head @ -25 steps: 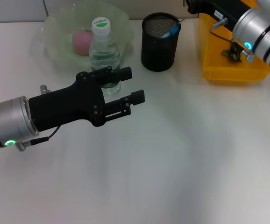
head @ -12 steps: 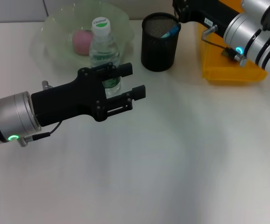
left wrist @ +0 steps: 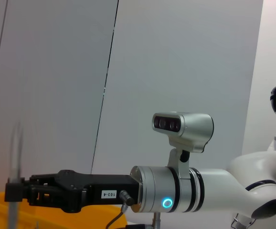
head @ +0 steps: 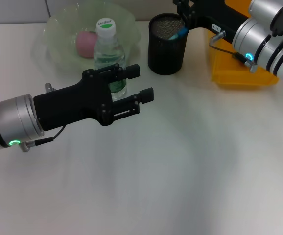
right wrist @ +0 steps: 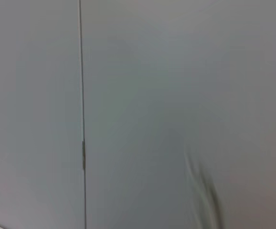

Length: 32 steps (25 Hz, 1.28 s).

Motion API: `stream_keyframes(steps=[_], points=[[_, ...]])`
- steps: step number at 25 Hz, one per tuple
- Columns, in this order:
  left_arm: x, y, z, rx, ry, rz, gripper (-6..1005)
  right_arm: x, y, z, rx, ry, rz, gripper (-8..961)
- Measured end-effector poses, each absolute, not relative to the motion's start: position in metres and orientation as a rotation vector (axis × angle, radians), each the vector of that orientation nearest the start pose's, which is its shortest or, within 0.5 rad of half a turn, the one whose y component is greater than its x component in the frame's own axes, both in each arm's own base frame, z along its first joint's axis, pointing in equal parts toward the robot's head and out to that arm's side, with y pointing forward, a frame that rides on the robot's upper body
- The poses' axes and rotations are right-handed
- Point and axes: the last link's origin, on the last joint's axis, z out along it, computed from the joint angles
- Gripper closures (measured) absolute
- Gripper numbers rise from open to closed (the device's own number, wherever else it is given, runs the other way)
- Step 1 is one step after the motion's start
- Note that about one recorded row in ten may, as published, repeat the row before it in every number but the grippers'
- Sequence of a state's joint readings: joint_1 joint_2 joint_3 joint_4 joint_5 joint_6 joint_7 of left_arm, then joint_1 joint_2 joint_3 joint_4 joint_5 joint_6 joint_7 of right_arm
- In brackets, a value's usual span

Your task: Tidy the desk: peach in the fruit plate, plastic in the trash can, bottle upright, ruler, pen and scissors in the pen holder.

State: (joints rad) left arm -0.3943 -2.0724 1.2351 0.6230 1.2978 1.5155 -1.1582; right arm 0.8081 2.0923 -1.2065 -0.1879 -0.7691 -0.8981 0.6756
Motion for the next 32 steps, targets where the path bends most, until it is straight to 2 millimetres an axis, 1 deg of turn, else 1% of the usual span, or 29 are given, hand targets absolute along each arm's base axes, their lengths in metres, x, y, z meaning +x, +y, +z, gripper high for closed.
stream_keyframes(steps=[5,12,17,18,19,22,23,24,27,28,29,30,32], points=[[-0.222,0.304,-0.026,-2.641,-0.381,-1.132,352,0.200,0.434,-0.047,-2.133,0.442,0.783,707],[-0.223,0.304,-0.026,-2.638,-0.376,-1.130,352,0.201,0.434,-0.046,-2.124,0.446,0.785,703],[-0.223,0.304,-0.025,-2.637,-0.376,-1.130,352,0.206,0.428,-0.045,-2.118,0.451,0.808,700],[-0.223,0.304,-0.025,-2.636,-0.377,-1.130,352,0.209,0.422,-0.043,-2.117,0.453,0.845,699],[-0.223,0.304,-0.025,-2.636,-0.377,-1.130,353,0.209,0.422,-0.043,-2.117,0.453,0.845,699],[-0.225,0.303,-0.025,-2.632,-0.384,-1.129,353,0.213,0.407,-0.040,-2.118,0.460,0.942,697],[-0.225,0.303,-0.025,-2.632,-0.384,-1.129,353,0.217,0.393,-0.036,-2.116,0.493,1.048,696],[-0.225,0.303,-0.025,-2.632,-0.384,-1.129,353,0.217,0.393,-0.036,-2.116,0.493,1.048,696],[-0.226,0.303,-0.025,-2.628,-0.389,-1.128,352,0.229,0.368,-0.023,-2.097,0.515,1.187,694],[-0.226,0.303,-0.024,-2.626,-0.389,-1.128,352,0.238,0.352,-0.015,-2.077,0.515,1.242,693],[-0.227,0.302,-0.024,-2.625,-0.391,-1.128,352,0.238,0.352,-0.015,-2.077,0.515,1.242,693],[-0.227,0.302,-0.024,-2.625,-0.392,-1.128,354,0.242,0.346,-0.011,-2.071,0.512,1.261,692],[-0.229,0.301,-0.023,-2.623,-0.396,-1.125,357,0.250,0.330,-0.008,-2.084,0.500,1.274,628]])
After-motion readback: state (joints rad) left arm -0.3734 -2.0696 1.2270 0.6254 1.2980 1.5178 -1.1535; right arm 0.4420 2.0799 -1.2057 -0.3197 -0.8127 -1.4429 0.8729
